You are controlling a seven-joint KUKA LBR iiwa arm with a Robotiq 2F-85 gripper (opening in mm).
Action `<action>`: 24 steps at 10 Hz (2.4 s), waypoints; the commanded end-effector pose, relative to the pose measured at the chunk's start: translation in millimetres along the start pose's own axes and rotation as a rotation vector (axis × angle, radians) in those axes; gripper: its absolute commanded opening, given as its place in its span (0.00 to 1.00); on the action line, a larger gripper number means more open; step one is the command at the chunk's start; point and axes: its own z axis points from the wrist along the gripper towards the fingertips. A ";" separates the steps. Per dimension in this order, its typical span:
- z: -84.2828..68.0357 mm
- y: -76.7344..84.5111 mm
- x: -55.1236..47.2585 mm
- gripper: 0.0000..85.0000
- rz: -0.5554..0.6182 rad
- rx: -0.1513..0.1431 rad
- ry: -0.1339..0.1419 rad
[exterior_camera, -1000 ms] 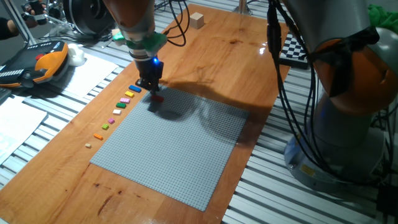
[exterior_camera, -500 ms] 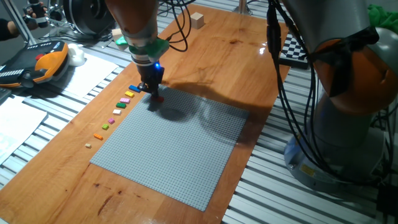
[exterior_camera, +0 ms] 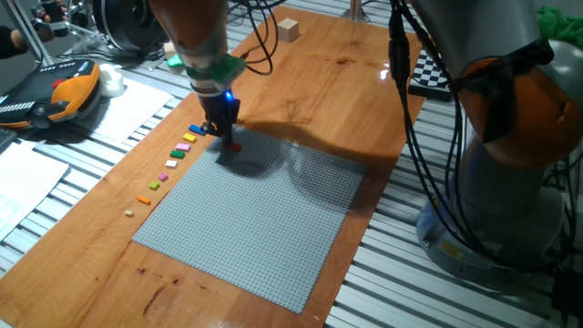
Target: Stack small Lego blocks randomly, one at a time
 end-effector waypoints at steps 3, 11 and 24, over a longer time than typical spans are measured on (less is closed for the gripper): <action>-1.0 -0.8 -1.2 0.00 -0.011 0.011 0.010; -23.1 2.4 -37.8 0.20 0.017 0.000 -0.034; 8.0 -3.4 -97.2 0.40 -0.017 0.020 -0.105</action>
